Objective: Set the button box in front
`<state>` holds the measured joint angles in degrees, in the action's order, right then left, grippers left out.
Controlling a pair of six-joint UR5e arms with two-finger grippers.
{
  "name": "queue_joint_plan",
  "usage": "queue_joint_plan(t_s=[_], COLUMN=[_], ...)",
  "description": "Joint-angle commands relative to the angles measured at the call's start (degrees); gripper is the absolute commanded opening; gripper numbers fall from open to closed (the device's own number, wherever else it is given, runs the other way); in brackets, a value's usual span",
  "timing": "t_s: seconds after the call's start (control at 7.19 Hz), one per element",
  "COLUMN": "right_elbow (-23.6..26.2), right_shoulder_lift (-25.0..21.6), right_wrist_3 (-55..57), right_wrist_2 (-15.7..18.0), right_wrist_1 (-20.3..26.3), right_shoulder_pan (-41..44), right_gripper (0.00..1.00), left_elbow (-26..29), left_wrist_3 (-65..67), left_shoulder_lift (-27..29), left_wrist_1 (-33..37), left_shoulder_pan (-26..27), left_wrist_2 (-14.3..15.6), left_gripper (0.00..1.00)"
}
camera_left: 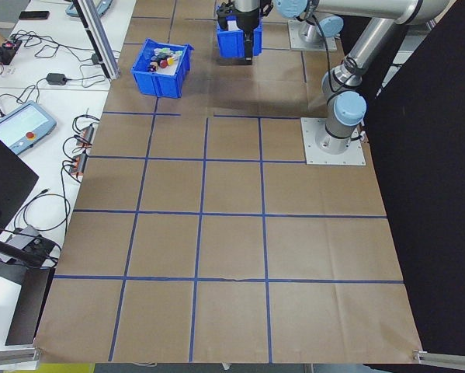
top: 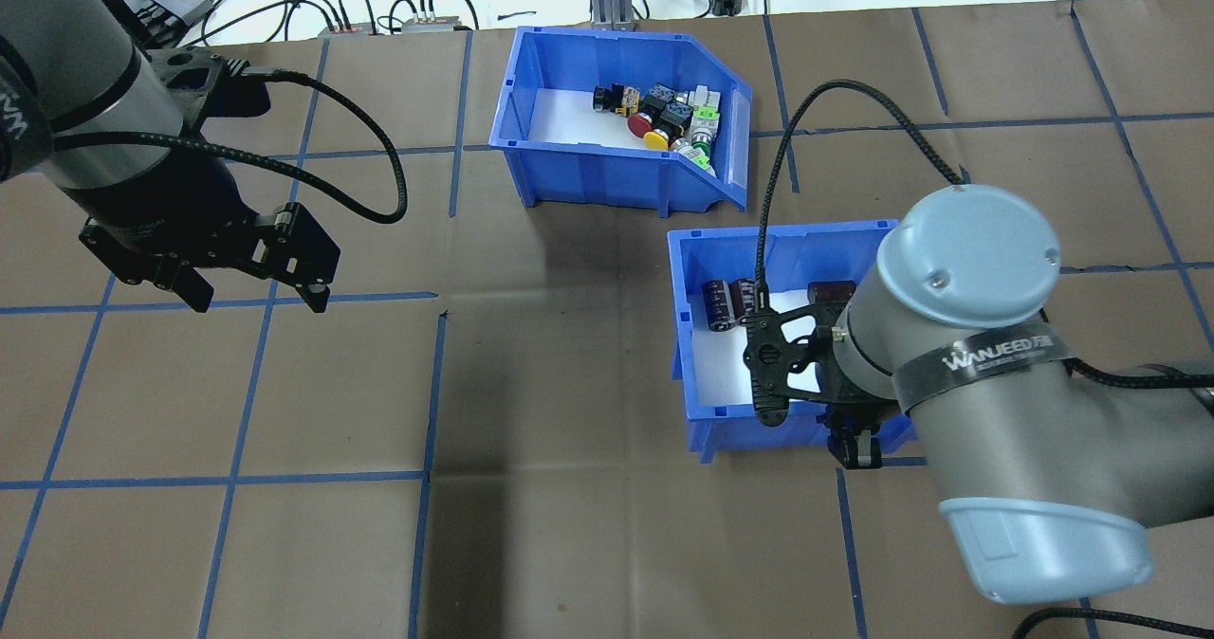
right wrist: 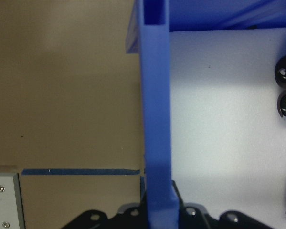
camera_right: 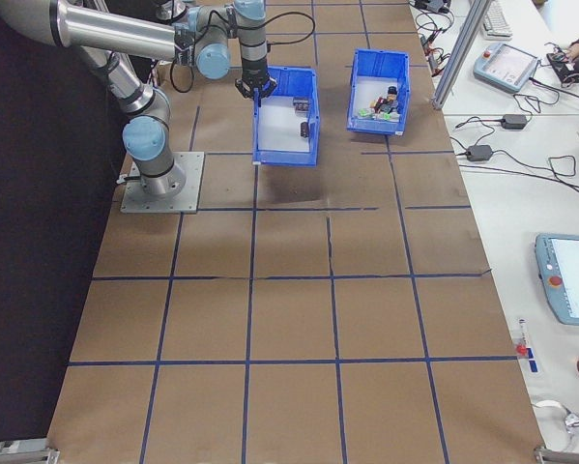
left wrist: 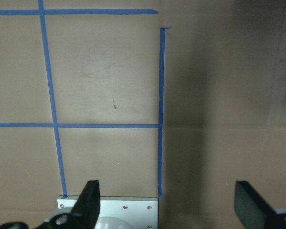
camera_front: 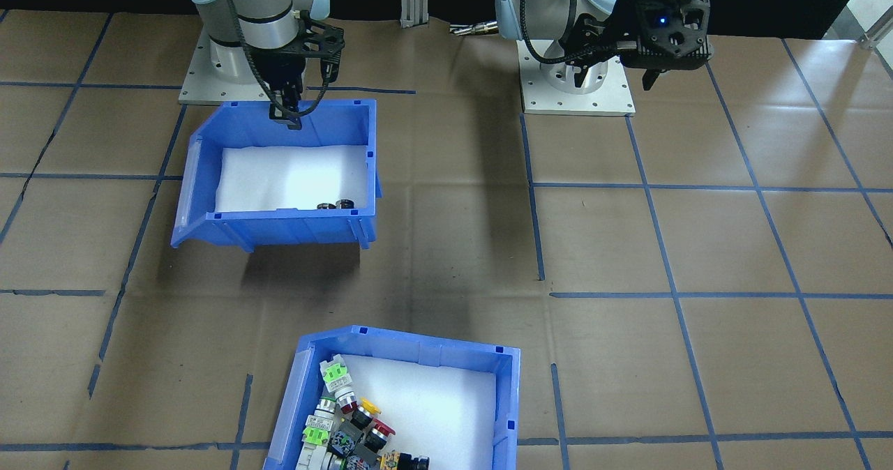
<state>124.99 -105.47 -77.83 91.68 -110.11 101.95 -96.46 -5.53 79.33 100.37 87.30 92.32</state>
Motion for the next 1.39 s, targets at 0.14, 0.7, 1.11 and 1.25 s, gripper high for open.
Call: queue_joint_plan(t_s=[0.14, 0.7, 1.11, 1.25], right_elbow=[0.0, -0.1, -0.1, 0.0], right_shoulder_lift=[8.8, 16.7, 16.8, 17.0], right_wrist_3=[13.5, 24.6, 26.8, 26.7], right_wrist_2=[0.8, 4.4, 4.6, 4.6], right_wrist_1=[-12.4, -21.7, -22.0, -21.6], right_shoulder_pan=[13.8, 22.2, 24.3, 24.3], right_gripper=[0.02, 0.02, 0.02, 0.02], left_elbow=[-0.1, -0.1, -0.4, -0.4], left_wrist_3=[-0.7, -1.1, -0.7, -0.7], left_shoulder_lift=[0.0, -0.1, -0.3, -0.1], left_wrist_1=[-1.5, -2.4, -2.4, -2.5], left_shoulder_pan=[-0.1, -0.1, -0.1, -0.1], left_wrist_2=[0.1, 0.1, 0.1, 0.1], left_gripper=[1.00, 1.00, 1.00, 1.00])
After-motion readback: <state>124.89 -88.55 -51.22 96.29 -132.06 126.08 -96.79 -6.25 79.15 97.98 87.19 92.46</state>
